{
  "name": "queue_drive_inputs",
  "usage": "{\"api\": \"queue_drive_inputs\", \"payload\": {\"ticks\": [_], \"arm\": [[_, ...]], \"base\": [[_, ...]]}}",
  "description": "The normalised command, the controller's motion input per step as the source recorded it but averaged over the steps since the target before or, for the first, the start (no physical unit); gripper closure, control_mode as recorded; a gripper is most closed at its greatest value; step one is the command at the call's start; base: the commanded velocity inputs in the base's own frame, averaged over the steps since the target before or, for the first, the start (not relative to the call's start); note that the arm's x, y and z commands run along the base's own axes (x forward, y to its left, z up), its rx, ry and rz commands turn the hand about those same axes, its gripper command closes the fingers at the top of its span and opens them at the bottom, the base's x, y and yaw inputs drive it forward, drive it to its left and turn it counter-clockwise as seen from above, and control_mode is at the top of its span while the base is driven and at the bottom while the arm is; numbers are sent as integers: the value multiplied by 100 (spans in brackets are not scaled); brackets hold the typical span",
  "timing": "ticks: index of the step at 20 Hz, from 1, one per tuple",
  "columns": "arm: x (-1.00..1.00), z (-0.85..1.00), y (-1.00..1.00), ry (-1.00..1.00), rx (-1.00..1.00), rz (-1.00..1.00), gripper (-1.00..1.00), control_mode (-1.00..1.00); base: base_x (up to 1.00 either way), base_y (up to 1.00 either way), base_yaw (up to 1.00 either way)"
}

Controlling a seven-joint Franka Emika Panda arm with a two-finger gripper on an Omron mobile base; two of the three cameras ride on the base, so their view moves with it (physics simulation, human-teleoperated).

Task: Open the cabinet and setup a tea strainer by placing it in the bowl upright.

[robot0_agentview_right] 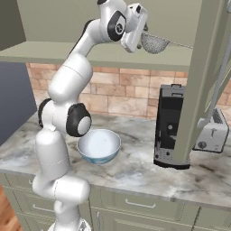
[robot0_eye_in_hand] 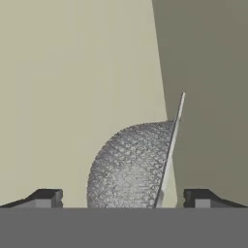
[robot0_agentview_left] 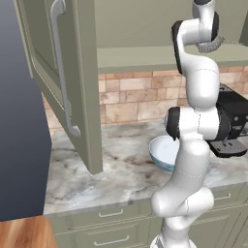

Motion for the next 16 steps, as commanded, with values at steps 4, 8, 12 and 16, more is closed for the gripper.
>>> {"api": "queue_drive_inputs", "payload": {"ticks": [4, 8, 12, 16], "arm": [[5, -3, 0, 5, 0, 5, -100, -100], [0, -1, 0, 4, 0, 3, -100, -100], [0, -1, 0, 6, 0, 1, 100, -100], [0, -3, 0, 5, 0, 0, 100, -100]], "base": [[0, 0, 0], [0, 0, 0], [0, 0, 0], [0, 0, 0]]}}
